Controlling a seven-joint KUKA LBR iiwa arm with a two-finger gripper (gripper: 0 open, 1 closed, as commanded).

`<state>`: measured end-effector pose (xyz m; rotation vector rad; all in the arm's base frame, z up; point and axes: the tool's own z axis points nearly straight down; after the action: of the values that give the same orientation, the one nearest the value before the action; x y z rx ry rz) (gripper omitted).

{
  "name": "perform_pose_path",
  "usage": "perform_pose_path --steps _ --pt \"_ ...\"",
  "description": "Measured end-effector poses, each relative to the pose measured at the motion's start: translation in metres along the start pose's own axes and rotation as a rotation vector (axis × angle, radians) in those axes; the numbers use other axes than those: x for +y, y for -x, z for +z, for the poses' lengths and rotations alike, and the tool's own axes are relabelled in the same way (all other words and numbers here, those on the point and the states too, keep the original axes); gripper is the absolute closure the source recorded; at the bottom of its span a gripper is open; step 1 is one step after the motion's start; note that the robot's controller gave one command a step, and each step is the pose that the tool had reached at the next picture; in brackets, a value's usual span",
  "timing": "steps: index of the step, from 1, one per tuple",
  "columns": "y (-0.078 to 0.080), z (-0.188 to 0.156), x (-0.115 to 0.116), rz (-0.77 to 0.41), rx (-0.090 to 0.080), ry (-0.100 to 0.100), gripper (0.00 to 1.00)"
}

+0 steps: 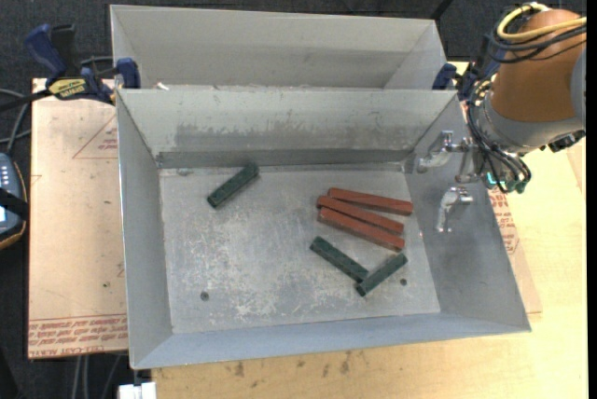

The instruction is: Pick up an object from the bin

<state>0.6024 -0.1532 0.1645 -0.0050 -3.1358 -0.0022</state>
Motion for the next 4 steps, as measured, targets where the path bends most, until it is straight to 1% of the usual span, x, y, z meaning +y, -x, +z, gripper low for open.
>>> perform_pose_path --steps 1,2,3,4 --pt "0.002 -0.005 0.000 -0.002 -0.008 -0.002 0.00" --pt "0.003 -0.001 0.001 0.001 -0.013 -0.003 0.00" --pt "-0.004 0.033 0.013 -0.070 0.000 0.001 0.00" --pt "0.012 0.082 0.038 -0.063 -0.020 -0.006 1.00"
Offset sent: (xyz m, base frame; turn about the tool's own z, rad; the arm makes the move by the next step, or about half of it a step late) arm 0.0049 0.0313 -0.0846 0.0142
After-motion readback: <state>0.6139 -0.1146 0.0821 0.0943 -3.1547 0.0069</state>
